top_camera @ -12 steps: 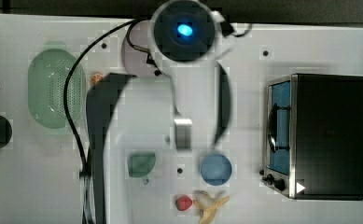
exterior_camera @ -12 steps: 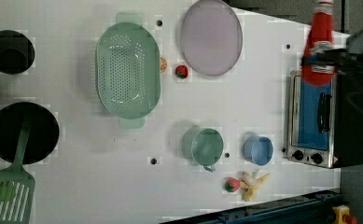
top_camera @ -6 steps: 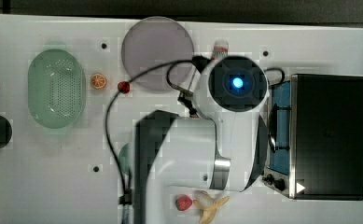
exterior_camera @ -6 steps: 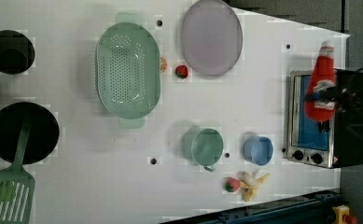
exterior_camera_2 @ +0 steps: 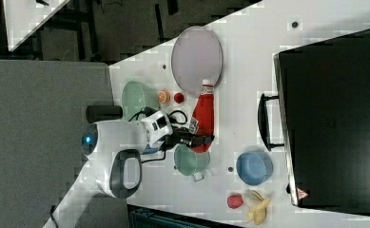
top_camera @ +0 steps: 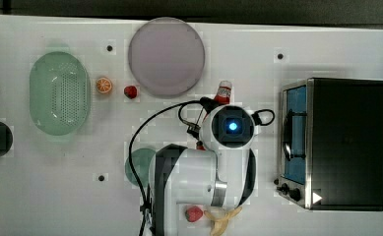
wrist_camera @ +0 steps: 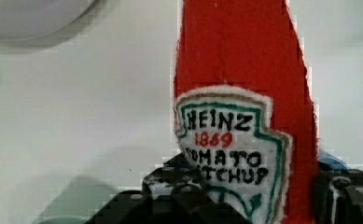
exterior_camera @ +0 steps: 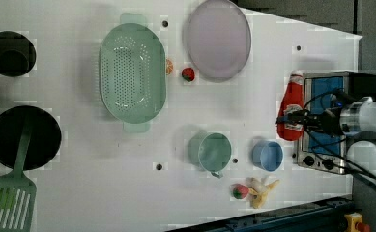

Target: Pick ketchup from plate and place it on table.

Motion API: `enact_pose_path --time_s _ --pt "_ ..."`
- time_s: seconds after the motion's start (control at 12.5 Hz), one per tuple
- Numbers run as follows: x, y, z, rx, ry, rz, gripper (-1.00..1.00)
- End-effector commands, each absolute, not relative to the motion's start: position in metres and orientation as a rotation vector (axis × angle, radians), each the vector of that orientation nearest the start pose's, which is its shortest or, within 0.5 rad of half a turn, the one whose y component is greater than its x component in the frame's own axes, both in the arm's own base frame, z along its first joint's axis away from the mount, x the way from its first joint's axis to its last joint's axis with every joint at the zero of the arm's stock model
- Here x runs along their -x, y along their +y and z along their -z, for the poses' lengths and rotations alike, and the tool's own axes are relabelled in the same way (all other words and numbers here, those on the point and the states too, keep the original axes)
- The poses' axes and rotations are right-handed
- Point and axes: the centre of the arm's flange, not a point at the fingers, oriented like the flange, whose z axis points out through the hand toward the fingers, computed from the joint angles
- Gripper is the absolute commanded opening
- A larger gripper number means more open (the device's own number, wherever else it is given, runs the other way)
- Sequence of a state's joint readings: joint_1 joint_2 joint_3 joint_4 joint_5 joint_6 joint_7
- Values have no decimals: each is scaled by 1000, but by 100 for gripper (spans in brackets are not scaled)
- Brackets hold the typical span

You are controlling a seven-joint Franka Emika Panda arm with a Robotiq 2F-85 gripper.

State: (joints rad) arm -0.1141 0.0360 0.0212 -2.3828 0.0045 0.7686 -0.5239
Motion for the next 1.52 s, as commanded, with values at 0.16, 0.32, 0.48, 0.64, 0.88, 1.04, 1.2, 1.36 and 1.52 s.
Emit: enact_pose_path --time_s 0.16,0.32,0.48,0.64,0.88,1.04,1.2,1.36,1.52 --pt "-491 -35 -258 3083 580 -19 21" --pt "-491 -36 -250 3082 583 -22 29" --pt "-493 -37 -256 3081 587 -6 72" --pt "-495 -36 -270 3080 580 36 100" --pt "-499 -32 -311 3058 641 133 100" --pt "-501 -27 -351 3008 818 161 100" --pt "-502 -17 -392 2949 1036 104 100" --pt "-507 -9 -437 2948 1068 73 100" --pt "-520 -8 -483 2937 1063 126 100"
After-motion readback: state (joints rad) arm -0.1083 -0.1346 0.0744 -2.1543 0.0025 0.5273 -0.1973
